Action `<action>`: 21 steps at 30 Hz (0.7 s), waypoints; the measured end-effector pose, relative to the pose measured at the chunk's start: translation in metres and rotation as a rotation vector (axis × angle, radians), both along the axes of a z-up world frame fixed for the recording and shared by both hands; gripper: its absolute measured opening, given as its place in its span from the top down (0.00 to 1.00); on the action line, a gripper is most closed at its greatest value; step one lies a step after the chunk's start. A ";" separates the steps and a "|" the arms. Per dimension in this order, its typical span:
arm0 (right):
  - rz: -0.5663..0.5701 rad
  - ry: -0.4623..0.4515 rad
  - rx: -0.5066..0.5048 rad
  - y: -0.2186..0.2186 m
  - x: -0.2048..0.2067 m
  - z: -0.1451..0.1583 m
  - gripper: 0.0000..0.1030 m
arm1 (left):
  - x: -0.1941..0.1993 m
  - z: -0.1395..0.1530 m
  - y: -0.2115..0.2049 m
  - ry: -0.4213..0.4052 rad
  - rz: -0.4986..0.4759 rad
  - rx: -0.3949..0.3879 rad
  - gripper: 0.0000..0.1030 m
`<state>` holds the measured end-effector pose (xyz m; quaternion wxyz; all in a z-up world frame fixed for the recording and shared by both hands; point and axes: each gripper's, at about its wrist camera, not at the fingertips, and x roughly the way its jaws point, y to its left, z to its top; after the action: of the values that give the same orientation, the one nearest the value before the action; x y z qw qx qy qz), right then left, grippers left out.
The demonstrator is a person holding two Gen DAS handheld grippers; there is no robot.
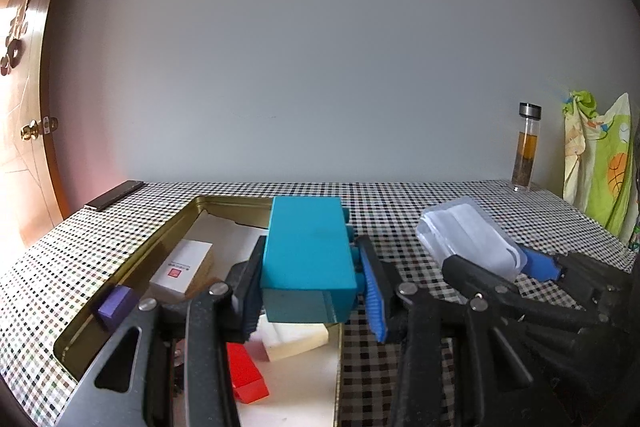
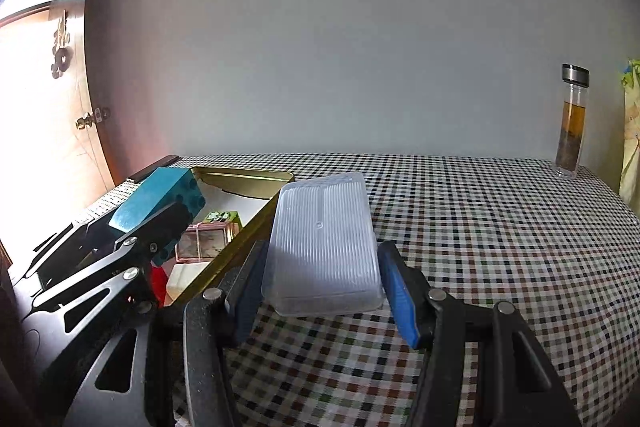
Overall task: Organize rigid objects
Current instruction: 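Lift clear box with right tool while left tool lifts teal block toward tin, then carry clear box over tin with right tool while left tool carries teal block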
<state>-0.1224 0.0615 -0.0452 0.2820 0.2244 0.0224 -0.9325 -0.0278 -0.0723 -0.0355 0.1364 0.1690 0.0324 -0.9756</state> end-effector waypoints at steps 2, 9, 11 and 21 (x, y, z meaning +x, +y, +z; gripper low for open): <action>0.005 -0.004 0.000 -0.002 0.000 0.000 0.44 | 0.001 0.000 -0.002 0.000 0.005 0.003 0.60; 0.022 0.000 0.004 -0.013 0.002 -0.001 0.44 | 0.003 0.000 -0.011 0.002 0.028 0.011 0.60; 0.025 0.002 0.002 -0.014 0.003 -0.001 0.44 | 0.004 0.000 -0.015 0.003 0.037 0.013 0.60; 0.049 -0.002 0.008 -0.027 0.007 -0.001 0.44 | 0.005 -0.003 -0.035 -0.020 0.077 0.027 0.60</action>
<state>-0.1151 0.0346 -0.0465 0.3041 0.2256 0.0313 -0.9250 -0.0231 -0.1070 -0.0381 0.1718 0.1790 0.0508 -0.9674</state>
